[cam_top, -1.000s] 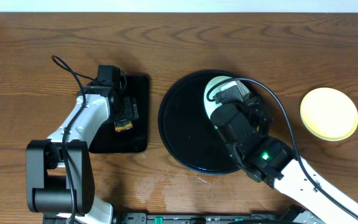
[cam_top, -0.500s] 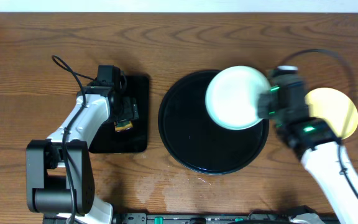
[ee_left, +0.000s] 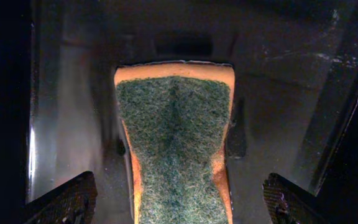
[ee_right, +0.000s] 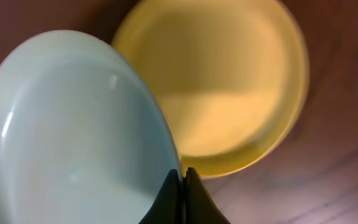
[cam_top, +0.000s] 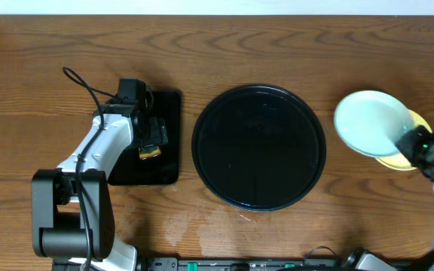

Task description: Clean dirty plates on tray and stack at the side

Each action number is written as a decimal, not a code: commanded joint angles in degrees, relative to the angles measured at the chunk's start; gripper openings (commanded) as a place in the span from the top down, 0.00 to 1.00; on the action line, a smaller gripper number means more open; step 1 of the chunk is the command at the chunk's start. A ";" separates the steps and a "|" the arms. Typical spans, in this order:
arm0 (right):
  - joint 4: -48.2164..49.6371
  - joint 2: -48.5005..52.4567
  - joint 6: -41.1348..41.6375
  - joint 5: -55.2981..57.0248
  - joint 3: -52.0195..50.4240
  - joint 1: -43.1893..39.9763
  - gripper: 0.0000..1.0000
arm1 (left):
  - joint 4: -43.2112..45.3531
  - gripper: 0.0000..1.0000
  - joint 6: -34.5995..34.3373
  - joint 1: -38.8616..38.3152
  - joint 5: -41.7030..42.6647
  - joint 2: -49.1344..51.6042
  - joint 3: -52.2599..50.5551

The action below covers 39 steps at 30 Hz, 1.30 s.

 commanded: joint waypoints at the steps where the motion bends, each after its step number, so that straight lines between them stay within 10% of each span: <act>1: 1.68 3.96 3.56 -0.68 0.68 -4.22 0.99 | 0.07 0.13 0.31 0.02 0.31 0.09 -0.44; 7: 6.43 8.59 6.58 2.14 0.68 -7.23 0.99 | 0.07 0.13 0.31 0.02 0.33 0.09 -0.44; 10: 7.80 8.11 6.58 1.81 0.72 -7.48 0.58 | 0.07 0.13 0.31 0.02 0.31 0.09 -0.44; 13: 7.04 6.29 6.12 -2.19 0.72 -7.10 0.46 | 0.07 0.13 0.31 0.02 0.33 0.09 -0.44; 19: 1.57 -2.29 4.96 -8.31 0.72 -4.15 0.46 | 0.07 0.13 0.31 0.02 0.33 0.09 -0.44; 29: -2.71 -23.58 -16.20 -23.19 0.72 18.47 0.49 | 0.07 0.13 0.31 0.02 0.33 0.09 -0.44; 30: -3.30 -25.24 -16.17 -23.08 0.72 21.31 0.41 | 0.07 0.13 0.31 0.02 0.31 0.09 -0.44; 31: -3.54 -26.36 -16.17 -23.02 0.72 23.52 0.01 | 0.07 0.13 0.31 0.02 0.31 0.09 -0.44; 39: -4.39 -32.04 -7.65 -24.61 0.72 35.47 0.01 | 0.07 0.13 0.31 0.02 0.33 0.09 -0.44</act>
